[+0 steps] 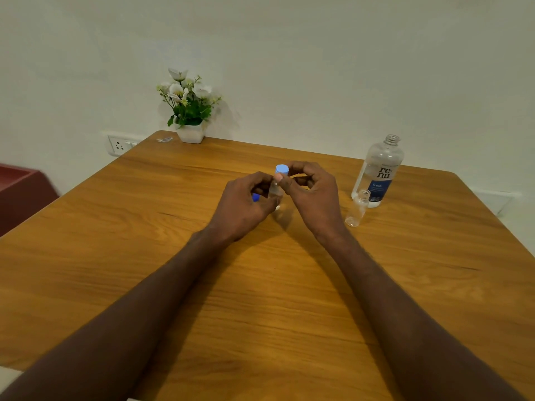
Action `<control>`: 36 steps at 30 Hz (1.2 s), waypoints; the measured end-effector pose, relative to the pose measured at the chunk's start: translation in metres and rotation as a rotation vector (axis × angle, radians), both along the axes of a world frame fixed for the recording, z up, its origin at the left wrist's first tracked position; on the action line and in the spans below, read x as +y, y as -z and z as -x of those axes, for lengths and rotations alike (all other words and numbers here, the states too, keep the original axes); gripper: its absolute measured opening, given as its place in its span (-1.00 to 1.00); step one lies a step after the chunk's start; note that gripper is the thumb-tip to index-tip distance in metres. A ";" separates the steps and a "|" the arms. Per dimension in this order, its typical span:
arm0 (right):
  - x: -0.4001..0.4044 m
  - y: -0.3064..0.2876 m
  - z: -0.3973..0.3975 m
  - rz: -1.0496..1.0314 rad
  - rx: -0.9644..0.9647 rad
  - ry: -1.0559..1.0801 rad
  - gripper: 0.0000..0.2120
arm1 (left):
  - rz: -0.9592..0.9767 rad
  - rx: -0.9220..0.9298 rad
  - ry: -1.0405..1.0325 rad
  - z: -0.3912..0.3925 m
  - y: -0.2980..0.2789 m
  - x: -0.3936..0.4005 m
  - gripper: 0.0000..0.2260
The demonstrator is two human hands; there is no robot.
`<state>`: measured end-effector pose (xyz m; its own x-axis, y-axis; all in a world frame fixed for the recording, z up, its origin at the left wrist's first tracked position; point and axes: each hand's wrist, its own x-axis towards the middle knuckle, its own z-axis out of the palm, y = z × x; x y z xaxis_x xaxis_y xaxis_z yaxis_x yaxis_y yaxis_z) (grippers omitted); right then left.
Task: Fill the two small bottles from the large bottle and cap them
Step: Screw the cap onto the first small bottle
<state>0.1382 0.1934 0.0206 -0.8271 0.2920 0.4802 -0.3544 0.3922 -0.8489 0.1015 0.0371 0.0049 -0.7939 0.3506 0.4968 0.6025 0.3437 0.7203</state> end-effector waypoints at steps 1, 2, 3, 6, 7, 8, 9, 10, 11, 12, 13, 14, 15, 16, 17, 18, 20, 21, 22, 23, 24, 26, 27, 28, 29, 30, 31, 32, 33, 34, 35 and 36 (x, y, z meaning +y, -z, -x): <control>0.000 0.001 0.000 0.004 -0.007 0.004 -0.69 | 0.002 0.002 0.001 0.000 0.000 0.000 -0.69; 0.000 0.001 0.001 0.018 -0.015 0.001 -0.69 | -0.001 0.004 0.004 0.000 0.000 -0.001 -0.70; 0.001 0.001 0.001 0.036 -0.022 -0.007 -0.67 | -0.005 0.008 0.005 0.000 0.000 -0.001 -0.71; 0.003 -0.001 0.001 0.050 -0.029 -0.023 -0.61 | -0.006 0.014 0.005 0.000 0.000 -0.002 -0.70; 0.003 -0.001 0.001 0.039 -0.026 -0.019 -0.61 | -0.004 0.013 0.008 0.001 0.000 -0.002 -0.70; 0.003 0.000 0.001 0.028 -0.024 -0.013 -0.63 | -0.001 0.012 0.009 0.001 0.000 -0.002 -0.70; 0.003 0.001 0.002 0.028 -0.027 -0.009 -0.66 | 0.002 0.011 0.010 0.001 0.001 -0.001 -0.71; 0.002 0.001 0.002 0.037 -0.033 -0.009 -0.67 | 0.007 0.012 0.011 0.001 0.001 -0.001 -0.71; 0.002 0.001 0.002 0.047 -0.039 -0.014 -0.66 | 0.011 0.012 0.011 0.001 0.001 -0.001 -0.70; 0.002 0.001 0.001 0.052 -0.043 -0.018 -0.63 | 0.014 0.012 0.009 0.001 0.001 -0.002 -0.69; 0.002 0.000 0.001 0.053 -0.045 -0.020 -0.60 | 0.012 0.011 0.008 0.001 0.001 -0.002 -0.68; 0.003 0.000 0.001 0.051 -0.043 -0.021 -0.58 | 0.007 0.011 0.009 0.001 0.001 -0.002 -0.69; 0.003 0.000 0.001 0.045 -0.039 -0.018 -0.59 | 0.002 0.011 0.012 0.002 0.001 -0.002 -0.69; 0.003 0.000 0.001 0.037 -0.035 -0.012 -0.61 | 0.002 0.011 0.014 0.002 0.001 -0.002 -0.69; 0.003 0.001 0.001 0.031 -0.033 -0.006 -0.64 | 0.005 0.011 0.014 0.002 0.001 -0.002 -0.69; 0.002 0.001 0.001 0.035 -0.036 -0.007 -0.66 | 0.006 0.008 0.013 0.002 0.001 -0.002 -0.69; 0.002 0.001 0.001 0.062 -0.048 -0.019 -0.63 | -0.007 0.004 0.013 0.003 0.002 -0.002 -0.70; 0.002 0.001 0.001 0.068 -0.048 -0.022 -0.62 | -0.014 0.002 0.014 0.003 0.002 -0.002 -0.70; 0.003 0.001 0.002 0.062 -0.044 -0.022 -0.62 | -0.017 0.000 0.016 0.004 0.003 -0.002 -0.71; 0.003 0.001 0.002 0.050 -0.038 -0.020 -0.65 | -0.016 0.000 0.016 0.004 0.003 -0.002 -0.71; 0.004 0.001 0.002 0.042 -0.036 -0.018 -0.67 | -0.009 0.003 0.015 0.004 0.003 -0.002 -0.71; 0.003 0.002 0.003 0.061 -0.044 -0.020 -0.67 | -0.002 0.008 0.013 0.004 0.003 -0.002 -0.71; 0.003 0.003 0.003 0.073 -0.051 -0.024 -0.64 | -0.005 0.009 0.015 0.004 0.003 -0.002 -0.71; 0.003 0.003 0.003 0.076 -0.054 -0.029 -0.61 | -0.009 0.008 0.018 0.004 0.003 -0.002 -0.71; 0.003 0.002 0.003 0.075 -0.053 -0.033 -0.59 | -0.014 0.007 0.020 0.004 0.003 -0.002 -0.71; 0.003 0.002 0.003 0.069 -0.048 -0.036 -0.59 | -0.015 0.004 0.021 0.004 0.003 -0.003 -0.71; 0.003 0.002 0.003 0.060 -0.040 -0.035 -0.61 | -0.013 0.000 0.020 0.004 0.002 -0.003 -0.71; 0.003 0.002 0.003 0.055 -0.036 -0.032 -0.63 | -0.012 -0.004 0.019 0.004 0.002 -0.003 -0.71; 0.003 0.003 0.003 0.057 -0.038 -0.028 -0.65 | -0.011 -0.007 0.019 0.003 0.002 -0.003 -0.71; 0.003 0.003 0.003 0.066 -0.047 -0.028 -0.66 | -0.012 -0.007 0.018 0.003 0.002 -0.003 -0.72; 0.004 0.004 0.003 0.080 -0.059 -0.032 -0.64 | -0.012 -0.006 0.017 0.003 0.002 -0.003 -0.72; 0.004 0.004 0.004 0.089 -0.066 -0.038 -0.62 | -0.011 -0.007 0.017 0.003 0.002 -0.003 -0.72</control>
<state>0.1346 0.1971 0.0167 -0.8674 0.2992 0.3976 -0.3095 0.3012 -0.9019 0.0980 0.0342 0.0028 -0.7913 0.3584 0.4953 0.6032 0.3255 0.7282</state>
